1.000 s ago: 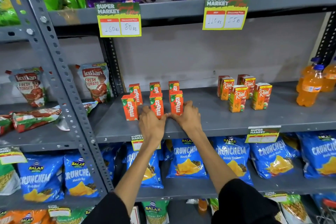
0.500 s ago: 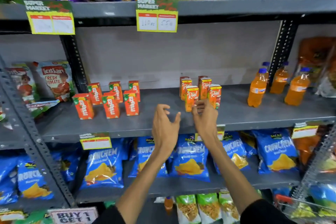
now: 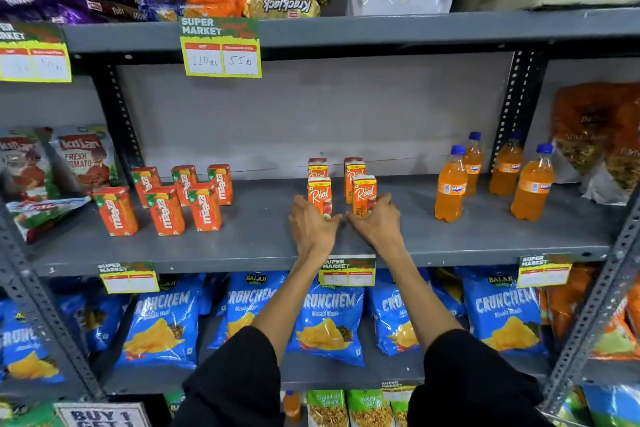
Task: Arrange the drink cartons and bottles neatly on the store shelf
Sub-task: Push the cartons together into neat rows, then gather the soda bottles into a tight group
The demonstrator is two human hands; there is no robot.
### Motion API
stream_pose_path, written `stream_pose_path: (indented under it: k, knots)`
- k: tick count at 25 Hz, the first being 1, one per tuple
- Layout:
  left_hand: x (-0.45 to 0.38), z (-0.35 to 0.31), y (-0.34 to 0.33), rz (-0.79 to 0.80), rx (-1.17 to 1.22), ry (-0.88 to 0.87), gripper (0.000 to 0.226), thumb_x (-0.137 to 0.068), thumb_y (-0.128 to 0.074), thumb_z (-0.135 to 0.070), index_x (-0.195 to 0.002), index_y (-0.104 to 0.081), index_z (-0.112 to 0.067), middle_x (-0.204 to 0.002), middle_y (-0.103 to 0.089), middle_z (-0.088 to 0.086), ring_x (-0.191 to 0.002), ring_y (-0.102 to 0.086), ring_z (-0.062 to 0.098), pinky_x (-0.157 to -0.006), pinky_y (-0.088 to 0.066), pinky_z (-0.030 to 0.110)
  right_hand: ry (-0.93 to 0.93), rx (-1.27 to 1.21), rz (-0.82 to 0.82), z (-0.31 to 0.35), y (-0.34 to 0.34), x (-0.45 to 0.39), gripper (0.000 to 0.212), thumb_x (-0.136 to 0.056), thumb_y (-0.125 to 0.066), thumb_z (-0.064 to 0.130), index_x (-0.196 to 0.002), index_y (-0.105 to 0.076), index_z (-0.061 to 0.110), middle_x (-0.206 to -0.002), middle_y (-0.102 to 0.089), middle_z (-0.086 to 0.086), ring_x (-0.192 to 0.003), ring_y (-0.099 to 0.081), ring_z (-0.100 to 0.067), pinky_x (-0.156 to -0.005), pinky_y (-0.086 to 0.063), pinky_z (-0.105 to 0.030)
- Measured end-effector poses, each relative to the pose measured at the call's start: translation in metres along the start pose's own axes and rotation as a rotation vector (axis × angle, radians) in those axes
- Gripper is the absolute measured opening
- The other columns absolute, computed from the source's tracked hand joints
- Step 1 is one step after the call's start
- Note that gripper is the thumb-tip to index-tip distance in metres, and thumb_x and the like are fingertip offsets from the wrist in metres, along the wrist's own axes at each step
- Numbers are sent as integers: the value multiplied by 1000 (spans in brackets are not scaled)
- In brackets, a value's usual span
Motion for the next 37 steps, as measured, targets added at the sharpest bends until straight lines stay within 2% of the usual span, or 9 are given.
stream_pose_path:
  k: [6, 15, 18, 22, 26, 29, 33, 35, 37]
  knots:
    - [0, 8, -4, -66, -81, -43, 56, -78, -84, -29, -113, -47, -6, -109, -63, 15, -101, -62, 32, -81, -58, 48, 46, -8, -10, -5, -6, 1, 61, -72, -79, 46, -108, -46, 9, -107, -66, -16, -103, -65, -35, -84, -57, -47]
    - [-1, 8, -4, -40, -90, -43, 60, -77, -84, -36, -113, -47, -7, -111, -63, 14, -102, -63, 32, -86, -56, 48, 42, 5, 4, -3, -5, 4, 68, -71, -80, 56, -115, -48, 13, -111, -69, -11, -106, -67, -32, -86, -59, -48]
    - [6, 5, 4, -58, -6, -6, 72, -75, -85, -39, -123, -44, -6, -120, -56, 14, -110, -57, 31, -87, -54, 44, 22, -84, 11, 0, 6, 16, 74, -73, -82, 50, -125, -45, 12, -117, -68, -11, -109, -66, -29, -88, -57, -40]
    - [41, -23, 15, -213, 137, -243, 52, -82, -79, -36, -117, -48, -14, -114, -55, 6, -99, -55, 19, -81, -51, 33, 118, -166, -152, -13, 41, 41, 49, -87, -72, 38, -124, -54, 12, -112, -69, -8, -100, -67, -21, -80, -55, -30]
    - [73, -73, -18, -44, 392, -397, 16, -90, -71, -20, -96, -57, -19, -85, -61, -2, -72, -56, 10, -64, -51, 30, 154, -199, -301, -50, 96, 34, 28, -91, -67, 29, -113, -58, 14, -98, -69, -5, -86, -68, -20, -76, -58, -36]
    - [82, -105, -69, 107, 418, -378, 15, -88, -73, -17, -93, -59, -20, -79, -64, -3, -67, -59, 8, -63, -54, 32, 107, -135, -399, -86, 142, 9, 33, -88, -68, 30, -113, -53, 16, -107, -66, -7, -98, -65, -26, -83, -55, -44]
    - [78, -130, -129, 210, 412, -184, 45, -82, -80, -19, -120, -56, -13, -107, -66, 4, -97, -65, 19, -87, -55, 41, -85, 121, -562, -127, 189, -25, 67, -80, -78, 33, -128, -41, 4, -127, -50, -21, -117, -50, -41, -91, -48, -50]
    - [72, -136, -155, 300, 346, -102, 71, -80, -83, -22, -137, -44, -7, -131, -59, 14, -121, -57, 29, -101, -49, 46, -216, 191, -563, -148, 203, -44, 82, -74, -82, 37, -133, -38, -1, -130, -47, -25, -118, -49, -44, -91, -48, -52]
    - [65, -141, -171, 377, 288, -66, 80, -79, -84, -24, -141, -39, -4, -139, -56, 18, -128, -54, 32, -106, -46, 46, -299, 178, -516, -169, 211, -61, 92, -70, -85, 39, -136, -36, -2, -133, -46, -27, -121, -49, -46, -93, -47, -54]
Point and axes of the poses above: each hand's wrist, its own x-axis away from the middle knuckle, its own y-axis out of the back of the hand, z = x × y, the point moved 3 cm from there along -x, towards the middle knuckle
